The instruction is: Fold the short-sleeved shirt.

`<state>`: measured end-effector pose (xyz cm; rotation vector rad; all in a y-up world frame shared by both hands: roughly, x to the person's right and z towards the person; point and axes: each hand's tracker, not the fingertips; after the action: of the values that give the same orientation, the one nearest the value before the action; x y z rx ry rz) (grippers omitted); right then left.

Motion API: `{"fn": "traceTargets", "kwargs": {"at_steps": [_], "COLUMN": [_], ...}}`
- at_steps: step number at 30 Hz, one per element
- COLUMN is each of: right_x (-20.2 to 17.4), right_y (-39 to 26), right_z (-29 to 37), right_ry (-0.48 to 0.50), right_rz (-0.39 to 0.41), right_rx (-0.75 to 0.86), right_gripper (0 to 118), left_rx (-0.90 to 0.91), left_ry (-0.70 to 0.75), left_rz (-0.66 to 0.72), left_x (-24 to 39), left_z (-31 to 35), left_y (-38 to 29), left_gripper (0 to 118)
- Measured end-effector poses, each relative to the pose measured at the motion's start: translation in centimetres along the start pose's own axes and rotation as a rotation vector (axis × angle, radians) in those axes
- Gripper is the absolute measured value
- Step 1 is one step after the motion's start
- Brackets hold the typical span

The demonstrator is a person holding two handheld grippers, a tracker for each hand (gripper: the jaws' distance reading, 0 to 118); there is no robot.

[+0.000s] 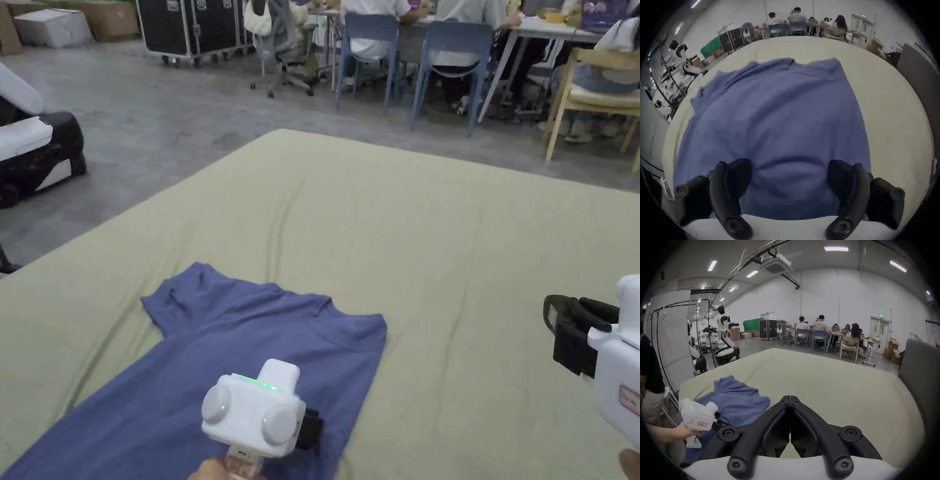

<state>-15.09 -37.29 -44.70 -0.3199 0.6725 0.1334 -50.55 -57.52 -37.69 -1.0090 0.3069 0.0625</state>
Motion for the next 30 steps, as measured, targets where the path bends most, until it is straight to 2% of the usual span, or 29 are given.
{"fn": "traceTargets", "kwargs": {"at_steps": [1, 2, 3, 4, 5, 7, 9, 10, 15, 17, 20, 25, 27, 30], "right_x": [0.5, 0.7, 0.9, 1.2, 1.3, 1.4, 2.0, 2.3, 5.5, 7.2, 9.8, 13.8, 15.0, 17.3], "right_y": [-0.7, -1.5, -2.2, -2.8, -3.3, -4.0, -4.8, -5.0, -5.0, -4.6, -3.9, -4.0, -4.2, -5.1], "right_z": [0.0, 0.1, 0.2, 0.4, 0.8, 1.9, 3.4, 4.1, 9.8, 12.7, 17.0, 25.1, 28.5, 33.3], "right_ry": [0.006, 0.011, 0.020, 0.035, 0.049, 0.053, 0.059, 0.051, 0.000, -0.051, -0.126, -0.275, -0.345, -0.439], "right_rz": [-0.031, -0.055, -0.083, -0.115, -0.140, -0.172, -0.188, -0.180, -0.167, -0.171, -0.213, -0.229, -0.226, -0.234], "right_rx": [-0.015, -0.026, -0.034, -0.038, -0.040, -0.044, -0.039, -0.043, -0.010, 0.021, 0.072, 0.132, 0.147, 0.159], "right_gripper": [3, 3, 3, 3, 3, 3, 3, 3, 3, 3, 3, 3, 3, 3], "left_rx": [0.119, 0.135, 0.107, 0.124, 0.142, 0.067, 0.099, 0.138, 0.302, 0.390, 0.504, 0.551, 0.521, 0.490], "left_ry": [-0.004, -0.032, -0.043, -0.040, 0.026, -0.179, -0.124, -0.093, -0.184, -0.300, -0.391, -0.585, -0.710, -0.797], "left_rz": [0.014, 0.014, 0.016, 0.033, 0.076, 0.294, 0.343, 0.298, 0.156, 0.101, -0.039, -0.340, -0.465, -0.656], "left_x": [-0.1, -0.3, -0.8, -1.8, -3.3, -6.2, -6.6, -5.7, -0.9, 0.5, 5.2, 17.6, 24.0, 33.8], "left_z": [1.3, 1.9, 2.1, 2.9, 3.0, 2.1, 2.0, 2.6, 10.1, 14.2, 20.3, 27.0, 28.5, 28.7], "left_y": [-0.7, -0.5, -0.3, -0.4, -0.2, 0.2, 0.1, 0.2, 2.3, 4.3, 7.7, 11.3, 11.4, 10.3], "left_gripper": [86, 67, 38, 0, 0, 0, 0, 0, 0, 0, 0, 0, 0, 0]}}
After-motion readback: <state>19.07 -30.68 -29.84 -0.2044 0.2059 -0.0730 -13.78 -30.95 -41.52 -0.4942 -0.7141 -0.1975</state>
